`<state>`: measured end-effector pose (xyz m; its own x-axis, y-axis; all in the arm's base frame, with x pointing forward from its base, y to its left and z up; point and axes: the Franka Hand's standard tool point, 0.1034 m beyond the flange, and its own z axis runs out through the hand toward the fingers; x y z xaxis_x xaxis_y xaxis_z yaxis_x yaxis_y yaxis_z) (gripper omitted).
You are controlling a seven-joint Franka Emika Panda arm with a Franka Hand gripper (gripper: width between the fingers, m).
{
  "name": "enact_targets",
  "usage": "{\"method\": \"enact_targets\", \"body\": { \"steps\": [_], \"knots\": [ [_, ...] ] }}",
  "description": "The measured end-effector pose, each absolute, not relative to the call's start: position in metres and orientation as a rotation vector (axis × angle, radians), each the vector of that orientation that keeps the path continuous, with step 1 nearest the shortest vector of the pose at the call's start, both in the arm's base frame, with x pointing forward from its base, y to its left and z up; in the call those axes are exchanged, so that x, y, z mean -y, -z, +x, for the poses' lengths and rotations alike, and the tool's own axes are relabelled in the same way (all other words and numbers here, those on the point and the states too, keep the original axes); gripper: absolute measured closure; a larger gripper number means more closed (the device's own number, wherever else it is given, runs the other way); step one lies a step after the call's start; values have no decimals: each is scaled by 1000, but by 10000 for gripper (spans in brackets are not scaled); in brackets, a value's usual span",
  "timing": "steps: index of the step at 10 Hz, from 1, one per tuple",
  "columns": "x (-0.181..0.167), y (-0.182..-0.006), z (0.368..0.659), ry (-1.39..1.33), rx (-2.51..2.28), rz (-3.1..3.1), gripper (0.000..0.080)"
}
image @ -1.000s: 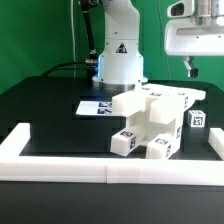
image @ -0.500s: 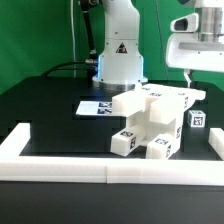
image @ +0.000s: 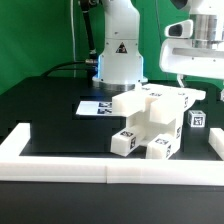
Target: Assemble chair
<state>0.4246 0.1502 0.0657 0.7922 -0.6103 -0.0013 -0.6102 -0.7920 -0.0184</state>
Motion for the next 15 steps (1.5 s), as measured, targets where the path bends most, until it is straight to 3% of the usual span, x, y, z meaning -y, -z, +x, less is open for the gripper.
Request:
{"method": "enact_targets", "body": {
  "steps": [15],
  "knots": [
    [-108,-72,456,56,-738,-3042,151]
  ]
}}
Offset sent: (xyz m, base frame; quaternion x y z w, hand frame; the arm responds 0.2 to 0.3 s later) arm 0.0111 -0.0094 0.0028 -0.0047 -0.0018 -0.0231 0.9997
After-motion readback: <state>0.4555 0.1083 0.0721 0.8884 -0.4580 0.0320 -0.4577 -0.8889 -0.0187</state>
